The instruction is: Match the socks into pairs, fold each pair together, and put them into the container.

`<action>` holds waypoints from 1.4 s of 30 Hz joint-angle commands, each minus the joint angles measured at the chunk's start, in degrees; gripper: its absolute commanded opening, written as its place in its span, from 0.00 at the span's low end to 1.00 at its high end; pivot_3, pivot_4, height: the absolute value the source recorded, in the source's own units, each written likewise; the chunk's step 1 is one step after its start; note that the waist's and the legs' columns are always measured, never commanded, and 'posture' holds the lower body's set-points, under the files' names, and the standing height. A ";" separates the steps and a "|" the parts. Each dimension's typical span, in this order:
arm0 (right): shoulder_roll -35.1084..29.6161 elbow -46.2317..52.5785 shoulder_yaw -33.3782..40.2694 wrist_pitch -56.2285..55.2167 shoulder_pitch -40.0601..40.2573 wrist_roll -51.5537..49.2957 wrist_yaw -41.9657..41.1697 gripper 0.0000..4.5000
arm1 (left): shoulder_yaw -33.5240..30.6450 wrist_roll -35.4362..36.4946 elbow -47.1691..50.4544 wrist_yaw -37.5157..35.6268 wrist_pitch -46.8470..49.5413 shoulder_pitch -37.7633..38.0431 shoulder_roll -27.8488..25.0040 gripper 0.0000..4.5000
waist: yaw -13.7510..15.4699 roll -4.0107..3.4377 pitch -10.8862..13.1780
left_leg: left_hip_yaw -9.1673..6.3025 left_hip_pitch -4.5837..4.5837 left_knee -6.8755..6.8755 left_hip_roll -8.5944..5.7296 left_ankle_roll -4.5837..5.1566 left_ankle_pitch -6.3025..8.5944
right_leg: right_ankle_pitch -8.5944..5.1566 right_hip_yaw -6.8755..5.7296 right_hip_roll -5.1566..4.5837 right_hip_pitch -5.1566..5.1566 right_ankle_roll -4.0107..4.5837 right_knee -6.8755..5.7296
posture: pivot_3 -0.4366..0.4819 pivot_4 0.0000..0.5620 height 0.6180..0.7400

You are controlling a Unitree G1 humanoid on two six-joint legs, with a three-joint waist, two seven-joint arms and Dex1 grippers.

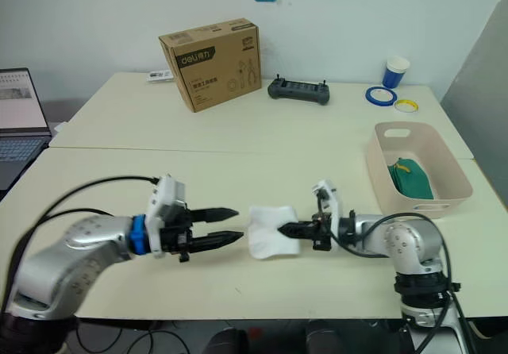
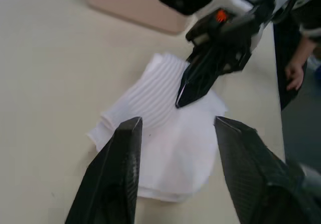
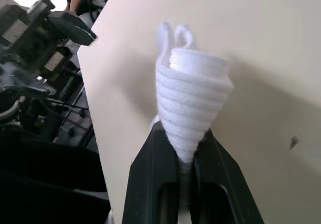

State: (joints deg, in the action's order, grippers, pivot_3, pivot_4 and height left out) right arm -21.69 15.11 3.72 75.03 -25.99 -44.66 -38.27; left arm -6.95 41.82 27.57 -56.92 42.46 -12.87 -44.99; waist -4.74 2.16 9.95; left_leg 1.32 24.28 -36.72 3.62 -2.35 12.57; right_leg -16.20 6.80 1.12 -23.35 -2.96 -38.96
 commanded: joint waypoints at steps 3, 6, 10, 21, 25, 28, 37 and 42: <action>-5.51 4.76 3.94 -7.85 -3.23 1.01 -0.20 0.00 | 1.59 1.87 -0.28 2.42 1.39 -9.35 1.52 0.99 | -0.01 0.00 0.01 | 0.00 0.00 0.00 -0.02 0.00 0.00 | 0.00 0.00 0.01 0.01 -0.01 0.01 | 0.48 0.27 1.00; -13.39 3.47 6.79 -12.45 -7.93 3.90 -1.57 0.00 | 5.15 0.84 -3.28 6.37 0.93 -19.31 8.25 0.99 | 0.67 -0.21 0.29 | -0.01 0.14 -0.21 -0.11 0.00 -0.01 | 0.08 -0.02 -0.08 -0.02 -0.13 -0.01 | 0.48 0.27 1.00; -21.62 -2.13 8.37 -18.47 -12.71 8.03 -3.07 0.00 | 9.39 -3.49 -8.14 9.44 -1.82 -26.74 15.40 0.99 | 1.48 -0.17 0.26 | 0.07 0.18 -0.28 -0.22 0.00 -0.01 | 0.19 0.08 -0.15 0.05 -0.29 0.17 | 0.48 0.27 1.00; -43.91 -34.56 -4.59 -67.20 -18.50 45.06 -4.85 0.00 | 17.38 -12.83 -23.37 10.11 -11.99 -41.80 31.60 0.99 | 1.51 -0.29 0.26 | 0.29 0.42 -0.16 -0.23 0.03 0.01 | 0.32 0.24 -0.17 -0.23 -0.06 0.36 | 0.48 0.27 1.00; -45.23 -38.58 -8.26 -74.61 -17.59 51.66 -6.00 0.00 | 18.38 -13.94 -23.88 9.38 -12.21 -42.35 32.86 0.99 | 1.34 -0.59 0.33 | 0.31 0.37 -0.13 -0.24 0.04 0.01 | 0.32 0.29 -0.16 -0.24 -0.06 0.30 | 0.48 0.27 1.00; -44.10 -39.87 -11.99 -80.34 -15.03 56.91 -5.97 0.00 | 19.72 -13.24 -22.16 7.59 -10.47 -41.45 32.70 0.99 | 1.40 -0.61 0.32 | 0.29 0.32 -0.18 -0.24 0.03 0.01 | 0.31 0.27 -0.15 -0.23 -0.07 0.14 | 0.48 0.27 1.00; -43.96 -40.66 -14.68 -82.98 -13.24 57.90 -17.57 0.00 | 20.65 -15.33 -22.72 5.11 -10.25 -38.27 29.59 0.99 | 1.45 -0.72 0.38 | 0.28 0.17 -0.30 -0.29 0.02 -0.01 | 0.32 0.31 -0.19 -0.07 -0.09 0.05 | 0.48 0.27 1.00; -42.58 -43.72 -14.71 -83.26 -14.99 57.23 -21.31 0.14 | 20.77 -15.53 -21.73 5.52 -10.20 -36.94 29.93 1.00 | 1.43 -0.72 0.38 | 0.30 0.06 -0.31 -0.29 0.02 -0.01 | 0.32 0.33 -0.19 0.05 -0.09 0.04 | 0.48 0.27 1.00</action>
State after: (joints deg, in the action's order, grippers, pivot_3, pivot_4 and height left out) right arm -63.79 -28.34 -12.04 -7.83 -39.55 12.90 -57.86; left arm 14.36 26.48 3.93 -51.39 33.17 -49.79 -15.37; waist -3.31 1.44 10.33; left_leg 1.61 24.33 -37.03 3.33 -2.32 12.56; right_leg -15.88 7.13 0.92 -23.30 -3.05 -38.92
